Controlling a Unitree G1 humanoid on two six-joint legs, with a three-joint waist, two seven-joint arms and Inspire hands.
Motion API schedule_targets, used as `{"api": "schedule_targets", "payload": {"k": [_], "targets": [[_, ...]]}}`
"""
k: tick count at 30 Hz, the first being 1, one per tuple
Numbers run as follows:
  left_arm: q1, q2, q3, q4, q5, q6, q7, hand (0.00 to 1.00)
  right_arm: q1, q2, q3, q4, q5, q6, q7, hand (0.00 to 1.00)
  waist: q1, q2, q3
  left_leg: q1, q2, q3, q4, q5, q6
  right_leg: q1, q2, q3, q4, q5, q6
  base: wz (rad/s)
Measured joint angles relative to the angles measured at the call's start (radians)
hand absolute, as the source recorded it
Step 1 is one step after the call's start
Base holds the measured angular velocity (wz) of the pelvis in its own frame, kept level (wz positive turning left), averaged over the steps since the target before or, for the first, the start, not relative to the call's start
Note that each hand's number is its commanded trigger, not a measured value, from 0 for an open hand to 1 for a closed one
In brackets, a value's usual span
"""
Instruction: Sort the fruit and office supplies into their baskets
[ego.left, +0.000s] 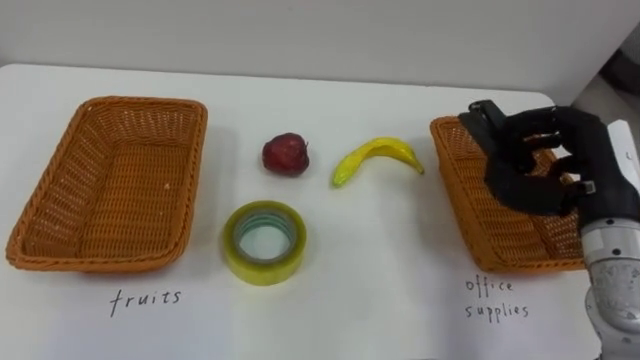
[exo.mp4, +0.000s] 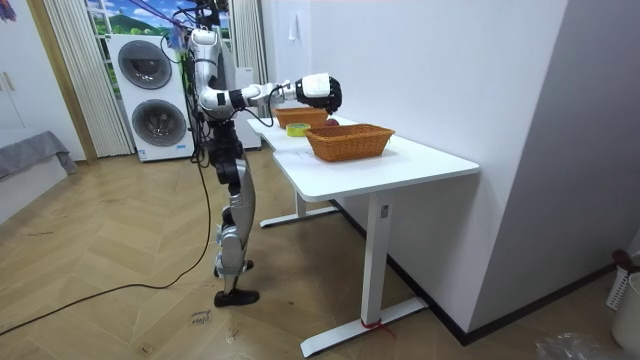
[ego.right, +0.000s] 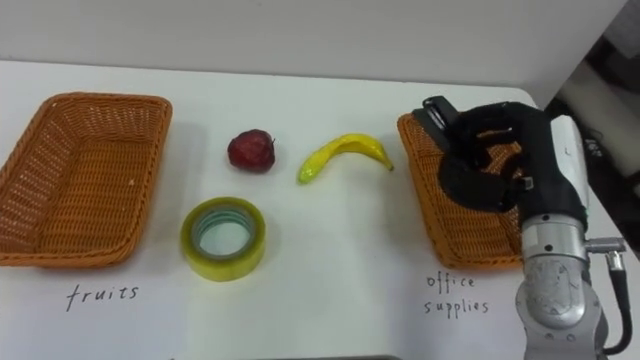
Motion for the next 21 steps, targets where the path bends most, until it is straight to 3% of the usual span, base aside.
{"api": "schedule_targets", "payload": {"k": [16,17,18,19,20,21], "targets": [[-0.001,0.002,0.023,-0.003,0.010,0.015,-0.020,0.00,0.023,0.000,0.000,0.016,-0.019,0.000,-0.002,1.00,0.002,0.005,-0.0002,0.013,0.000,0.001,-0.001,0.000,0.000,0.012,0.000,0.000,0.000,0.000,0.000,0.00],[0.000,0.002,0.024,-0.003,0.010,0.015,-0.022,0.00,0.023,0.000,0.000,0.016,-0.024,0.000,-0.002,0.81,0.002,0.005,-0.0004,0.013,0.000,0.001,-0.001,0.000,0.000,0.012,0.000,0.000,0.000,0.000,0.000,0.00],[-0.001,0.002,0.026,-0.004,0.010,0.017,-0.024,0.00,0.023,0.000,0.000,0.016,-0.042,0.000,-0.002,0.51,0.001,0.005,-0.0004,0.013,0.001,0.001,-0.001,0.000,0.000,0.011,0.000,0.000,0.000,0.000,0.000,0.00],[0.000,0.002,0.028,-0.007,0.010,0.019,-0.027,0.00,0.023,0.000,0.000,0.016,-0.057,0.000,-0.002,0.51,0.001,0.006,-0.0006,0.013,0.001,0.001,-0.001,0.000,0.000,0.011,0.000,0.000,0.001,0.000,0.000,0.00],[0.000,0.002,0.030,-0.009,0.011,0.019,-0.029,0.00,0.024,0.000,0.000,0.016,-0.057,0.000,-0.001,0.00,0.001,0.007,-0.0014,0.014,0.000,0.001,-0.002,0.000,0.000,0.011,0.001,0.000,0.001,0.000,0.000,0.00],[0.000,0.002,0.031,-0.010,0.012,0.019,-0.029,0.00,0.025,0.000,0.000,0.016,-0.057,0.000,-0.001,0.00,0.001,0.007,-0.0018,0.014,0.000,0.000,-0.002,0.000,0.000,0.012,0.001,0.000,0.001,0.000,0.000,0.00]]}}
